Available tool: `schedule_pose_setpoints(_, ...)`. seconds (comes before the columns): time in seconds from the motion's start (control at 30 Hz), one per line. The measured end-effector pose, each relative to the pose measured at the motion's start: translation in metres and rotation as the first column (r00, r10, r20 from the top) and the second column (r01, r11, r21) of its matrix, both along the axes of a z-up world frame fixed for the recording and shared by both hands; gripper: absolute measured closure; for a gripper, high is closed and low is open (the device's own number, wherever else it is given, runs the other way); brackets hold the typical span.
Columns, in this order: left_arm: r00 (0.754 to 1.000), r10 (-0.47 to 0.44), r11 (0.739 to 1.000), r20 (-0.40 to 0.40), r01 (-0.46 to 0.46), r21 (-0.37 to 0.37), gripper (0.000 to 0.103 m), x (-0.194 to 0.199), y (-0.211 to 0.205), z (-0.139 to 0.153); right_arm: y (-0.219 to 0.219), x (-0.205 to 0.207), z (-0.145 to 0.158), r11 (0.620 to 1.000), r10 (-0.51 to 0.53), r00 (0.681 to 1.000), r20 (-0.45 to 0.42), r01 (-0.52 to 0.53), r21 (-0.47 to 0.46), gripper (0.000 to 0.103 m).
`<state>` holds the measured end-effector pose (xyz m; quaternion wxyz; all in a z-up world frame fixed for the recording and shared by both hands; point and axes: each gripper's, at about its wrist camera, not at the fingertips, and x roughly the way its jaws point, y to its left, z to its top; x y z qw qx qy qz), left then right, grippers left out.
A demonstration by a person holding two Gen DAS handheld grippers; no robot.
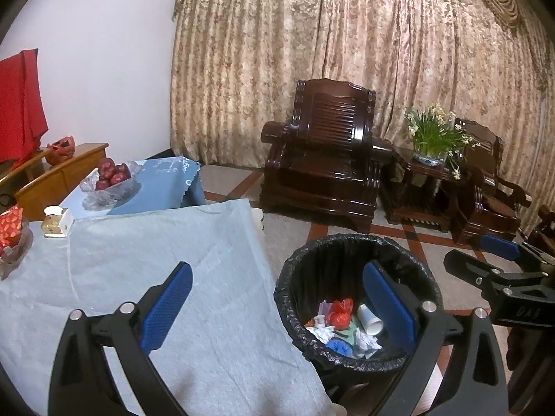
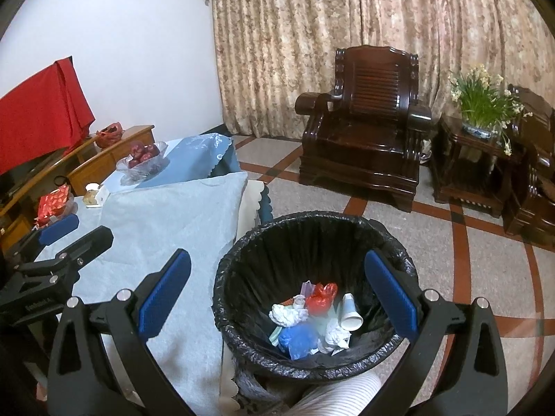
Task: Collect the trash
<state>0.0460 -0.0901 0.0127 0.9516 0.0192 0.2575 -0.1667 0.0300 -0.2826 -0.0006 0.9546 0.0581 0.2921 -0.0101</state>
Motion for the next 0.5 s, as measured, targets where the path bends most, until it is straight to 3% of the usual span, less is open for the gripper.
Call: schedule_pose_setpoints(0.5, 1.0, 0.007, 1.0, 0.002, -0.007, 0.009, 0.006, 0.0006, 0.0025, 0.0014, 0.005, 0.001, 0.0007, 1.0, 0.007, 1.0, 0.001, -0.007, -0.005, 0.006)
